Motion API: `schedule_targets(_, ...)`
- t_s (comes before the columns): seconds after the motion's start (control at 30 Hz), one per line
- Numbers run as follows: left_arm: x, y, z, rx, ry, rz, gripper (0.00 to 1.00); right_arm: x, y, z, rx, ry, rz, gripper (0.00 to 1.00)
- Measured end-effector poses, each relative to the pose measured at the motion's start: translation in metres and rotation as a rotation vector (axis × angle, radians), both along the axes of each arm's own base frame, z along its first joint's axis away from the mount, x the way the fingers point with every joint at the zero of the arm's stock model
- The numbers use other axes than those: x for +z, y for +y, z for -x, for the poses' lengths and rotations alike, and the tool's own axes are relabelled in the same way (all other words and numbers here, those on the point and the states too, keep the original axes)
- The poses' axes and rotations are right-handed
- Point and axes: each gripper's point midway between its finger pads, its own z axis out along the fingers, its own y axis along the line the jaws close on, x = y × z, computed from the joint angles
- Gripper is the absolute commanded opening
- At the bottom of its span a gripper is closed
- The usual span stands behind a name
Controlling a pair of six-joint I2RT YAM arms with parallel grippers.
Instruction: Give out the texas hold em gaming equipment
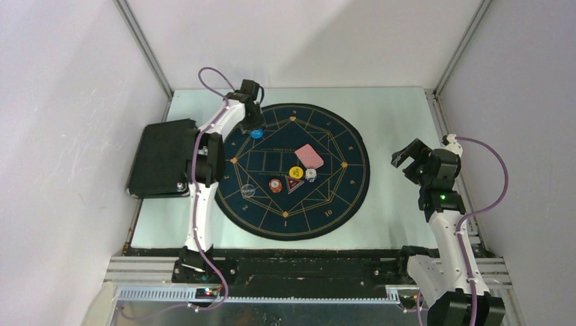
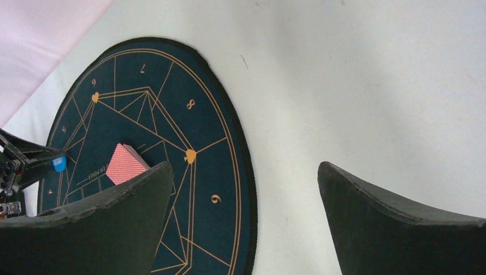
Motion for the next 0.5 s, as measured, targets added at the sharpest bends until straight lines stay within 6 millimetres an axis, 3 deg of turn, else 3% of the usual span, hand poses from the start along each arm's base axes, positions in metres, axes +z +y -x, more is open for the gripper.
schedule_targets(0.13,-0.010,-0.002,0.009,-0.026,0.042,-0.015,0.62,0.001,0.001,-0.001,0.007,-0.005,-0.004,1.00)
schedule_targets(0.2,-0.013,-0.002,0.012,-0.038,0.058,-0.020,0.72,0.001,0.003,-0.001,0.017,-0.008,-0.009,1.00)
schedule_targets(0.23,-0.014,-0.003,0.014,-0.047,0.064,-0.023,0.85,0.002,0.004,-0.001,0.022,-0.009,-0.011,1.00)
schedule_targets(0.3,-0.011,-0.003,0.013,-0.060,0.062,-0.029,0.98,0.002,0.005,-0.001,0.026,-0.010,-0.013,1.00)
schedule_targets(0.5,0.007,-0.003,0.006,-0.075,0.032,-0.040,1.00,0.003,0.020,0.002,0.078,-0.008,0.001,1.00)
